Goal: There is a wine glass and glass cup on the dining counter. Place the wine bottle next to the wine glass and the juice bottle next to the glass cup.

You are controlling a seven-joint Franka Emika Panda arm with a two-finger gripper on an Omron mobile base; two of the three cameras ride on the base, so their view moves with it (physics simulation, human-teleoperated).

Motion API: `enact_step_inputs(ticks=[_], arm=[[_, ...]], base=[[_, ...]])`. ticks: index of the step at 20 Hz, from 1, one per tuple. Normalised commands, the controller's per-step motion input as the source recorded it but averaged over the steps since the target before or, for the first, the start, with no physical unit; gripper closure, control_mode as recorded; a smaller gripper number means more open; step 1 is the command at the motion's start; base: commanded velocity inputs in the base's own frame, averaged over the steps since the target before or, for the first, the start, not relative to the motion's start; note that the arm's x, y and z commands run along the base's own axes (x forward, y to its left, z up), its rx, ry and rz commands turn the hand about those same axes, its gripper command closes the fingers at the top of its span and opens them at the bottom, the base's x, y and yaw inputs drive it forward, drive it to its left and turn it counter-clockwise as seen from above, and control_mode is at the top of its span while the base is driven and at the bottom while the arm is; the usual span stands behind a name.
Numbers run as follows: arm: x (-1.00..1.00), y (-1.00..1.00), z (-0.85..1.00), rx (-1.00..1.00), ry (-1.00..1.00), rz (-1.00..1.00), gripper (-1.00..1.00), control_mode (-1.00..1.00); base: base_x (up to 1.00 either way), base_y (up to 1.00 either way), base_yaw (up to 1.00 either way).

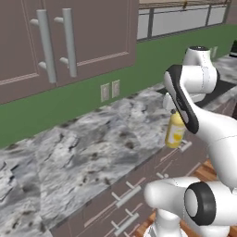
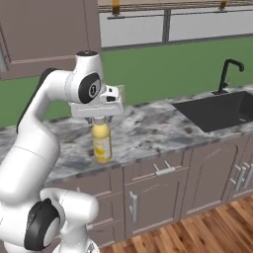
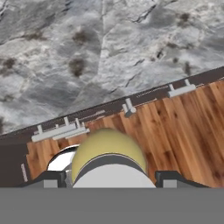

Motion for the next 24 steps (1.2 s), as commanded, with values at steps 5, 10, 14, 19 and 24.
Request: enact_step_inputs(ticks=[5, 10, 14, 19, 24], arm=[[0.0, 0.0, 0.0, 0.0, 0.0, 0.0, 1.0, 1.0], [0.0, 0.0, 0.0, 0.0, 0.0, 0.0, 1.0, 1.0], [0.0, 0.0, 0.0, 0.0, 0.0, 0.0, 1.0, 1.0], [0.0, 0.0, 0.0, 0.0, 0.0, 0.0, 1.0, 1.0], [0.0, 0.0, 0.0, 0.0, 0.0, 0.0, 1.0, 1.0]], base=[[-0.11, -0.03, -0.61], [-0.14, -0.06, -0.26], [0.43, -0.4, -0.25], [0.74, -0.33, -0.05], [0.68, -0.24, 0.0]])
